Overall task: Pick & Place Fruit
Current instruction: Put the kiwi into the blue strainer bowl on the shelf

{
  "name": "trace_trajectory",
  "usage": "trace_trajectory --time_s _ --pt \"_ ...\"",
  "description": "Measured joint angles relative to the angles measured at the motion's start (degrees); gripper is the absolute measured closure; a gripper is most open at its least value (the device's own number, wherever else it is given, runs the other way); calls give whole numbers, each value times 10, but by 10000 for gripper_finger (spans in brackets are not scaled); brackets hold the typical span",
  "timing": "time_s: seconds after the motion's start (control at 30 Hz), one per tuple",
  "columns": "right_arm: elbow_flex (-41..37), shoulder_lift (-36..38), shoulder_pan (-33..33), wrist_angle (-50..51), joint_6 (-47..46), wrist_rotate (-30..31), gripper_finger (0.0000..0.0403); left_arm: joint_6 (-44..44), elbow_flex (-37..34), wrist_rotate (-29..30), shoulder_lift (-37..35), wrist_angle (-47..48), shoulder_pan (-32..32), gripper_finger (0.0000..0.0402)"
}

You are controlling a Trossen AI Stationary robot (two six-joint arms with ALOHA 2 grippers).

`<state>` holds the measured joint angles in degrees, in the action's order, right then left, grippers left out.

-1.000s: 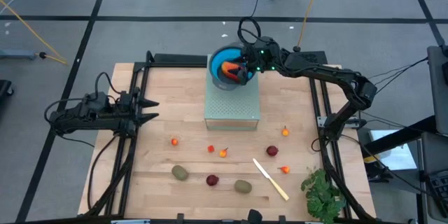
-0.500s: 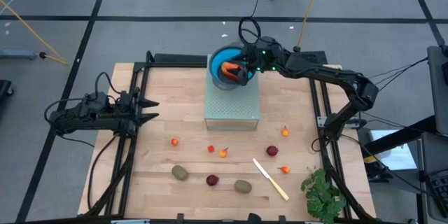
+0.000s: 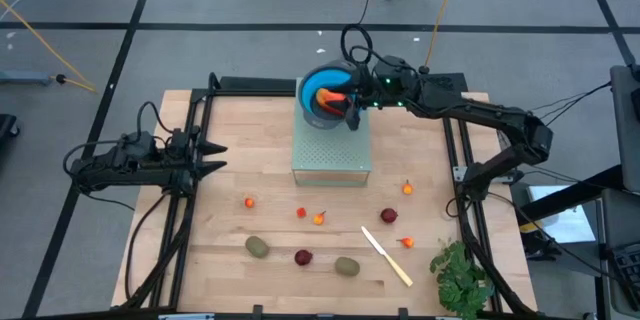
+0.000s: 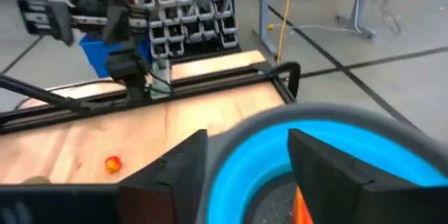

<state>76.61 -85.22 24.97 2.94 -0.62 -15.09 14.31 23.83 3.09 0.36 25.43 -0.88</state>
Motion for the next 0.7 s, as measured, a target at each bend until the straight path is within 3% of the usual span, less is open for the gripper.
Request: trace_trajectory --time_s 0.53,0.7 --pt "-1 89 -37 71 -3 4 393 2 0 -1 0 0 0 190" --pt "-24 132 -49 72 -12 29 395 1 0 -1 0 0 0 190"
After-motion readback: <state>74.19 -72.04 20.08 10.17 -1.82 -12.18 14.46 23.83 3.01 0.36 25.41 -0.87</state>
